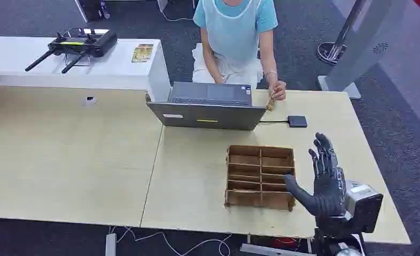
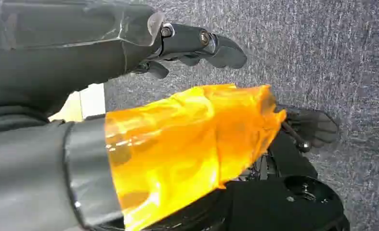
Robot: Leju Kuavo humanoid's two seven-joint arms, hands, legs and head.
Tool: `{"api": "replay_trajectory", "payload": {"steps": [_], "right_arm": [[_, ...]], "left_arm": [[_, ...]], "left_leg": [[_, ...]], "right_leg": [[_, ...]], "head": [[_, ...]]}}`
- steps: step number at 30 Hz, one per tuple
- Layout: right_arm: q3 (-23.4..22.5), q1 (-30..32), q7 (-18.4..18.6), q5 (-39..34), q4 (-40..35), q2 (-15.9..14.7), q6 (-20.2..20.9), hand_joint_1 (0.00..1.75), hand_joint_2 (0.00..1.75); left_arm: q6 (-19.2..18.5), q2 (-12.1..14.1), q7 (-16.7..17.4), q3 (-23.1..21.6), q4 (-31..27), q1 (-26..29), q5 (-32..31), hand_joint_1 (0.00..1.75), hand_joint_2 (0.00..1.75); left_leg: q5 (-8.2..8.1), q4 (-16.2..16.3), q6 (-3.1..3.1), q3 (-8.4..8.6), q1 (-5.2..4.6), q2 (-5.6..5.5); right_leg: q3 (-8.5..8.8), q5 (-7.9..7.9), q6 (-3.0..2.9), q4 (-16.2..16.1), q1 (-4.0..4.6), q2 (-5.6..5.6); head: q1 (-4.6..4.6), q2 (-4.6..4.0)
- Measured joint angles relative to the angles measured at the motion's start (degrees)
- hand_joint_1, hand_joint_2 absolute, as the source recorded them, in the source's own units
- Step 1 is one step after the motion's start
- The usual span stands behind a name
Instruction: Pass the card to the sensor for recognition and then transmit it.
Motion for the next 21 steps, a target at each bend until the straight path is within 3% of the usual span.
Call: {"api": "replay_trajectory", "payload": {"steps": [6,11,21], "right_arm": [[3.5,-7.9,2.1,14.0,-0.4,-3.7,-10.7,0.00,1.75],[7.7,-19.9,9.5,33.8,1.7,-8.3,-19.8,0.00,1.75],[13.1,-35.8,16.5,46.4,10.4,-13.7,-22.3,0.00,1.75]], "left_arm": [[0.0,0.1,0.9,-2.2,0.0,-0.1,-0.1,0.00,0.00],[-0.8,0.2,1.4,-4.7,0.0,-0.3,-1.7,0.00,0.00],[-1.5,0.2,1.5,-8.1,0.0,-0.7,-2.6,0.00,0.00]], "left_leg": [[0.05,0.0,0.00,0.01,-0.01,0.07],[0.15,0.0,-0.02,0.02,-0.01,0.07],[0.20,0.0,-0.03,-0.03,-0.01,0.03]], "right_leg": [[0.00,0.06,-0.02,0.0,-0.01,0.04],[0.00,0.18,0.01,0.0,-0.01,0.06],[-0.06,0.19,0.00,0.1,-0.01,0.07]], "head": [[0.02,-0.02],[0.02,0.00],[0.02,-0.02]]}}
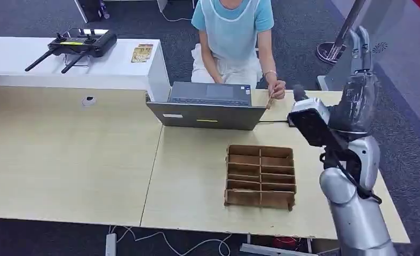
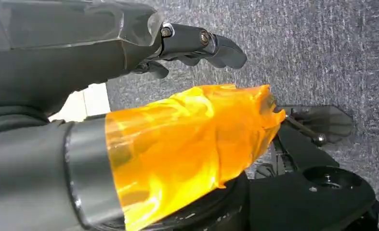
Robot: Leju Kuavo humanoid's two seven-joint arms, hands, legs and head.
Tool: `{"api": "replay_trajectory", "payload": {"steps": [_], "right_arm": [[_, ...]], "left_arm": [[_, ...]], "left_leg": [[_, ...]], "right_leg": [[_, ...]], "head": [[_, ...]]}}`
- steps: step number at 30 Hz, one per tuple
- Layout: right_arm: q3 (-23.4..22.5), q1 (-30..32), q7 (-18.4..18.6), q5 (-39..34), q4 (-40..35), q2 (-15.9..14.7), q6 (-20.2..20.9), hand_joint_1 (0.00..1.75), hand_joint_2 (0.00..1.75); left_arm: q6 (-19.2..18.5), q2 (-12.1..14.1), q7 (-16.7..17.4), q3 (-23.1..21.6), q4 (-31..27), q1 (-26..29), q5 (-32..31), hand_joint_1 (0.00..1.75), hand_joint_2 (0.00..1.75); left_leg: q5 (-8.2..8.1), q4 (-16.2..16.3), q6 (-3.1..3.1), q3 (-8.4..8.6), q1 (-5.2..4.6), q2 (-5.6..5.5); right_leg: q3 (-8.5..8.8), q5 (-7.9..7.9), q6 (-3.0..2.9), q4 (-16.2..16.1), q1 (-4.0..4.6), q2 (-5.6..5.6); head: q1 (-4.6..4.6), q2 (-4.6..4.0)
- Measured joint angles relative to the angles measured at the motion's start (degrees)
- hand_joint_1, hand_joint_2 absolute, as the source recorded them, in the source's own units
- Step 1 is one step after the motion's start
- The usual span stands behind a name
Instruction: Pass the card to the sensor for recognition and then transmit it.
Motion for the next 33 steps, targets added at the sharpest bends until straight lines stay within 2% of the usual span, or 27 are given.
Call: {"api": "replay_trajectory", "payload": {"steps": [7,12,19,29,33], "right_arm": [[5.6,-19.3,5.4,10.7,17.4,-0.6,3.3,0.00,1.75],[10.4,-29.3,7.6,15.9,31.0,0.0,4.5,0.00,1.75],[12.8,-33.5,8.0,16.6,38.9,0.8,4.5,0.00,1.75],[13.6,-34.0,8.2,16.6,41.3,1.1,4.5,0.00,1.75],[14.2,-35.7,9.5,18.2,44.7,1.9,5.8,0.00,1.75]], "left_arm": [[-0.6,0.0,0.3,-2.6,0.0,-0.8,-1.7,0.00,0.00],[-1.0,0.0,1.1,-3.9,0.0,-1.6,-1.9,0.00,0.00],[-1.0,0.0,1.1,-4.4,0.0,-1.7,-1.9,0.00,0.00],[-1.0,0.0,1.1,-4.5,0.0,-1.6,-1.9,0.00,0.00],[-1.0,0.0,1.2,-4.8,0.0,-1.7,-2.1,0.00,0.00]], "left_leg": [[0.12,0.0,-0.03,0.00,0.01,-0.01],[0.15,0.0,-0.08,0.00,0.02,-0.11],[0.14,0.0,-0.08,-0.04,0.02,-0.17],[0.14,0.0,-0.08,-0.03,0.02,-0.17],[0.14,0.0,-0.08,-0.02,0.02,-0.16]], "right_leg": [[0.01,0.12,-0.04,0.0,0.01,-0.02],[0.01,0.12,-0.04,0.0,0.02,-0.08],[0.00,0.11,-0.04,0.0,0.02,-0.13],[0.00,0.12,-0.04,0.0,0.01,-0.13],[-0.01,0.12,-0.04,0.0,0.02,-0.09]], "head": [[-0.04,0.02],[-0.02,0.02],[0.00,0.02],[0.00,0.00],[0.00,0.02]]}}
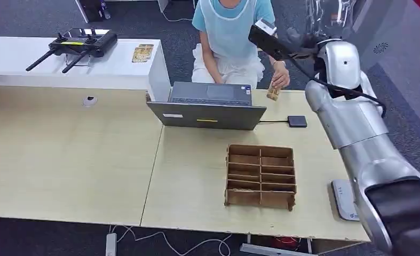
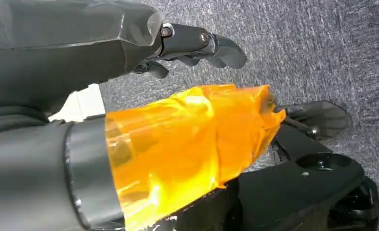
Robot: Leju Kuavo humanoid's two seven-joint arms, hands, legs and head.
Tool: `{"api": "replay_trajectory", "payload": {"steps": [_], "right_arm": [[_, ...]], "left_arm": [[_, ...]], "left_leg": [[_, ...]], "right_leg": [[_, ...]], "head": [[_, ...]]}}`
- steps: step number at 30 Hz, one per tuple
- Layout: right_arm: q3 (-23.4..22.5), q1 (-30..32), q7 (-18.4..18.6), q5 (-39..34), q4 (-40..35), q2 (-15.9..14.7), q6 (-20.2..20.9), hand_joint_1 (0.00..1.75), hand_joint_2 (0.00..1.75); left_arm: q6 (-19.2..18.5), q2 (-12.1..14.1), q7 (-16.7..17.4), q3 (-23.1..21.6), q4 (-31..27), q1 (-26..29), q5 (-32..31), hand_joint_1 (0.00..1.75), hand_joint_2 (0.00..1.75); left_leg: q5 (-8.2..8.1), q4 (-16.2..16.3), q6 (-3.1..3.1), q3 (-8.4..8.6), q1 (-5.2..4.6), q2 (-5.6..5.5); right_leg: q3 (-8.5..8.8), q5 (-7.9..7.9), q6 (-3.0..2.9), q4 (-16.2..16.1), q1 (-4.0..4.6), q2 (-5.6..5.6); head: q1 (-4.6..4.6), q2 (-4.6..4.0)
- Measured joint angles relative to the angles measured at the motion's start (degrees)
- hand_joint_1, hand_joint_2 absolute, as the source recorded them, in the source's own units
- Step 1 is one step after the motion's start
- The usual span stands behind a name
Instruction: Pass the card to the sensor for recognition and then transmit it.
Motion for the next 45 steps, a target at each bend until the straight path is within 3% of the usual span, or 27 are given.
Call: {"api": "replay_trajectory", "payload": {"steps": [6,17,35,36,37,45], "right_arm": [[0.2,-1.2,0.5,-0.8,6.3,1.5,-0.6,0.00,1.75],[-1.4,-0.7,1.4,-1.4,17.1,1.6,-0.8,0.00,1.75],[-4.3,0.6,1.1,-1.4,20.7,1.7,-1.4,0.00,1.75],[-4.4,0.7,1.0,-1.4,20.7,1.7,-1.6,1.50,1.75],[-4.6,0.8,0.8,-1.5,20.7,1.7,-1.7,1.75,1.75],[-5.9,1.1,0.0,-0.7,20.7,1.8,-2.3,1.75,1.75]], "left_arm": [[0.0,0.0,0.5,-0.7,0.0,0.0,0.3,0.00,0.00],[0.0,0.3,-0.1,-0.8,0.0,0.5,1.7,0.00,0.00],[0.7,0.3,0.0,-1.3,0.0,0.6,1.7,0.00,0.00],[0.8,0.3,0.0,-1.3,0.0,0.6,1.8,0.00,0.00],[0.8,0.3,0.0,-1.3,0.0,0.6,1.9,0.00,0.00],[0.8,0.3,-0.1,-1.3,0.0,0.6,2.3,0.00,0.00]], "left_leg": [[0.00,0.0,0.00,0.00,0.00,0.00],[0.00,0.0,0.00,0.00,-0.01,0.00],[0.00,0.0,0.00,-0.01,-0.01,0.02],[0.00,0.0,0.00,-0.01,-0.01,0.02],[0.00,0.0,0.00,-0.01,-0.01,0.02],[0.00,0.0,0.00,-0.01,0.00,0.02]], "right_leg": [[0.00,0.00,0.00,0.0,0.00,-0.02],[0.00,0.00,0.00,0.0,0.00,-0.03],[-0.03,0.00,0.00,0.0,0.00,0.01],[-0.03,0.00,0.00,0.0,0.00,0.01],[-0.03,0.00,0.00,0.0,-0.01,0.01],[-0.03,0.00,0.00,0.0,0.00,0.01]], "head": [[0.00,0.00],[0.00,-0.02],[-0.02,0.00],[0.00,0.00],[0.00,0.00],[0.00,0.00]]}}
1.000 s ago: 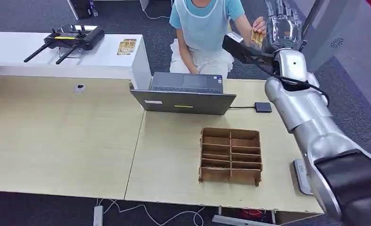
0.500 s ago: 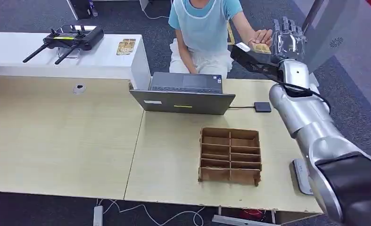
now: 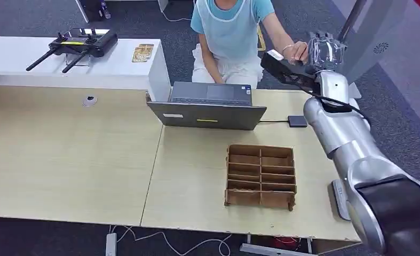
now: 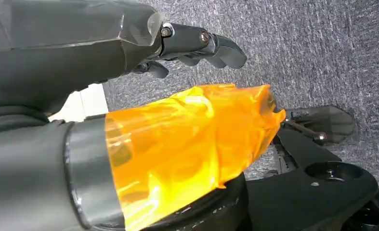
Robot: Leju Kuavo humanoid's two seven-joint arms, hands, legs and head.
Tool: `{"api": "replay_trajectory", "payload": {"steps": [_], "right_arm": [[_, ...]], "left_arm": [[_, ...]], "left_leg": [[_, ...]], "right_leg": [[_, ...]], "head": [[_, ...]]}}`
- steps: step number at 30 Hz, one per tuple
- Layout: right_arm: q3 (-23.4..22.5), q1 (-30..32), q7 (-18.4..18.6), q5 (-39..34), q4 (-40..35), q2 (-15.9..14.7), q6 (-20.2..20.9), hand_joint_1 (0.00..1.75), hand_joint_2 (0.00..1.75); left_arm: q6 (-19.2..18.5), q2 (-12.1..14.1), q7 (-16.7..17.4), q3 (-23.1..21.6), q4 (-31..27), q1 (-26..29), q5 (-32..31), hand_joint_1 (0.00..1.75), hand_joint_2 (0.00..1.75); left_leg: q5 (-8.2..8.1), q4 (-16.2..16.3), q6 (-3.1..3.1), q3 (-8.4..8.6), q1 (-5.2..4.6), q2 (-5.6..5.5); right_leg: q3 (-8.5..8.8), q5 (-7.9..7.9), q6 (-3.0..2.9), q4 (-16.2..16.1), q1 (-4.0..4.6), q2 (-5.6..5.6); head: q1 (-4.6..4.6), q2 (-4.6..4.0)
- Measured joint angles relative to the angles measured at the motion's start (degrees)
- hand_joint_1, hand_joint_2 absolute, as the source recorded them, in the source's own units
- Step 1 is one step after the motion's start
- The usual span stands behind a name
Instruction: Pass the card to the sensor for recognition and then transmit it.
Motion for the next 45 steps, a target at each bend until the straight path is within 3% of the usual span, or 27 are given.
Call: {"api": "replay_trajectory", "payload": {"steps": [13,21,28,31,32,34,45], "right_arm": [[-4.0,1.7,-2.1,-3.0,-0.5,0.2,-3.2,1.75,1.75],[-7.4,4.2,-5.1,-5.5,-4.6,0.2,-8.1,1.75,1.75],[-7.6,4.3,-5.3,-5.7,-4.9,0.2,-8.2,1.75,1.75],[-9.3,5.3,-7.0,-8.4,-7.7,0.2,-8.7,1.75,1.75],[-11.2,6.0,-8.5,-12.3,-10.4,0.1,-6.6,1.75,1.75],[-15.3,7.0,-10.0,-22.8,-14.6,-1.0,3.4,1.75,1.75],[-24.7,7.7,-14.1,-47.0,-15.5,-8.1,27.9,1.75,1.75]], "left_arm": [[0.4,0.0,-1.4,-0.8,0.0,0.0,0.3,0.00,0.00],[0.3,0.0,-0.9,-1.0,0.0,0.0,0.9,0.00,0.00],[0.4,0.0,-0.9,-1.0,0.0,0.0,0.9,0.00,0.00],[0.4,0.0,-0.9,-1.0,0.0,0.0,1.3,0.00,0.00],[0.4,0.0,-1.0,-1.0,0.0,0.1,2.0,0.00,0.00],[0.6,0.0,-1.4,-1.0,0.0,0.3,4.0,0.00,0.00],[0.7,0.1,-1.7,0.3,0.0,0.9,7.0,0.00,0.00]], "left_leg": [[0.00,0.0,0.00,0.00,0.00,0.00],[0.00,0.0,0.00,0.00,0.00,-0.01],[0.00,0.0,0.00,0.00,0.00,-0.01],[0.00,0.0,0.00,0.00,0.00,0.00],[0.00,0.0,0.00,0.01,0.00,0.00],[0.00,0.0,0.00,0.00,-0.01,-0.03],[-0.02,0.0,0.02,-0.03,-0.02,-0.06]], "right_leg": [[0.01,0.00,0.00,0.0,0.00,-0.01],[0.00,0.00,0.00,0.0,0.00,-0.01],[0.00,0.00,0.00,0.0,0.00,-0.01],[-0.01,0.00,0.00,0.0,0.00,-0.01],[-0.01,0.00,0.00,0.0,0.00,-0.01],[-0.01,0.00,0.00,0.0,-0.01,-0.05],[-0.02,0.00,0.01,-0.1,-0.02,-0.07]], "head": [[0.00,-0.02],[0.00,0.00],[-0.02,0.00],[0.00,0.00],[-0.02,0.00],[-0.02,-0.02],[0.00,0.00]]}}
